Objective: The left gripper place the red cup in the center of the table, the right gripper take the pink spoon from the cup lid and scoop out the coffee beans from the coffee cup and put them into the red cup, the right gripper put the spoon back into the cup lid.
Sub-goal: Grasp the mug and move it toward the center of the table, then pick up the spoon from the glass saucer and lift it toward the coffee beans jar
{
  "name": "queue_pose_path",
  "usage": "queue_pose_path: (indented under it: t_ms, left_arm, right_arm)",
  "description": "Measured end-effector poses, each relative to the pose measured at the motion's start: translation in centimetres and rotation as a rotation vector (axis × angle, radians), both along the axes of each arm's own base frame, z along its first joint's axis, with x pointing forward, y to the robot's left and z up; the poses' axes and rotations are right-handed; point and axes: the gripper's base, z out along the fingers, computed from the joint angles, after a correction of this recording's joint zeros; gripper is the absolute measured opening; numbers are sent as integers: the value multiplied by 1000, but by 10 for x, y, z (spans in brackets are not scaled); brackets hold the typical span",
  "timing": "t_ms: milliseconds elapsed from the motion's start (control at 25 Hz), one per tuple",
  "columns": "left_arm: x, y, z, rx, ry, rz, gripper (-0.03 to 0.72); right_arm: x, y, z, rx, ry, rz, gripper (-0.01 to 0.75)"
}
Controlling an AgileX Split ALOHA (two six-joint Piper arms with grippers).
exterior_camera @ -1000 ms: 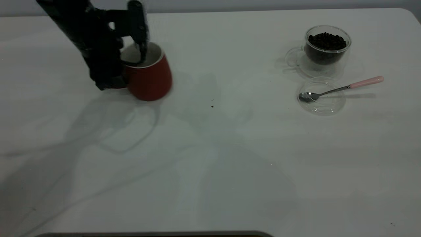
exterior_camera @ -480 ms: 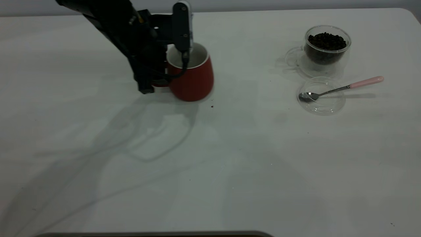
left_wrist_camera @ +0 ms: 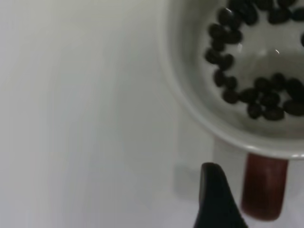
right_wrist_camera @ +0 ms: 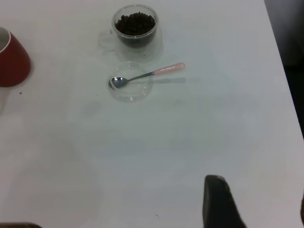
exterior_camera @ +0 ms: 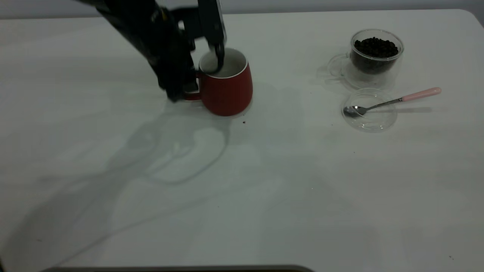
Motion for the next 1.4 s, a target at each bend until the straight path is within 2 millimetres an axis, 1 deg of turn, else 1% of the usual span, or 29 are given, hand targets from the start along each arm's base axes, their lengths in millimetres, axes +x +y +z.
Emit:
queue_pose_path:
  t_ms: [160, 320, 440, 480, 560, 600, 680, 760, 840, 920, 1040, 1120, 1160, 1280, 1400]
  left_arm:
    - [0, 1, 33, -9, -7, 18, 506]
    - [-7, 5, 70, -6, 21, 50, 506]
    - [-16, 10, 117, -59, 21, 144, 506]
    - [-21, 12, 137, -90, 7, 180, 506]
    - [-35, 19, 181, -164, -12, 273, 506]
    - [-43, 23, 198, -194, -13, 316, 506]
    - [-64, 33, 238, -275, -12, 425, 506]
    - [-87, 45, 266, -324, 24, 534, 506]
    - [-113, 59, 288, -331, 69, 633, 506]
    - [-136, 70, 301, -306, 118, 703, 506]
    - [-167, 86, 311, -223, 227, 794, 505]
    - [-176, 90, 318, -244, 223, 819, 505]
    - [-180, 92, 318, -251, 223, 832, 505]
    - [-198, 99, 306, -254, 255, 870, 505]
    - [-222, 109, 279, -207, 318, 887, 505]
  right_arm:
    - [0, 0, 0, 0, 0, 0, 442]
    - [0, 0, 0, 0, 0, 0, 442]
    - [0, 0, 0, 0, 0, 0, 442]
    - [0, 0, 0, 0, 0, 0, 442]
    - [0, 0, 0, 0, 0, 0, 442]
    - [0, 0, 0, 0, 0, 0, 442]
    - [0, 0, 0, 0, 0, 0, 442]
    - [0, 0, 0, 0, 0, 0, 442]
    - [0, 0, 0, 0, 0, 0, 442]
    - [0, 0, 0, 0, 0, 0, 442]
    - [0, 0, 0, 0, 0, 0, 442]
    - [0, 0, 0, 0, 0, 0, 442]
    - [0, 0, 0, 0, 0, 0, 442]
    - [0, 0, 0, 0, 0, 0, 442]
    - [0, 0, 0, 0, -1, 0, 442]
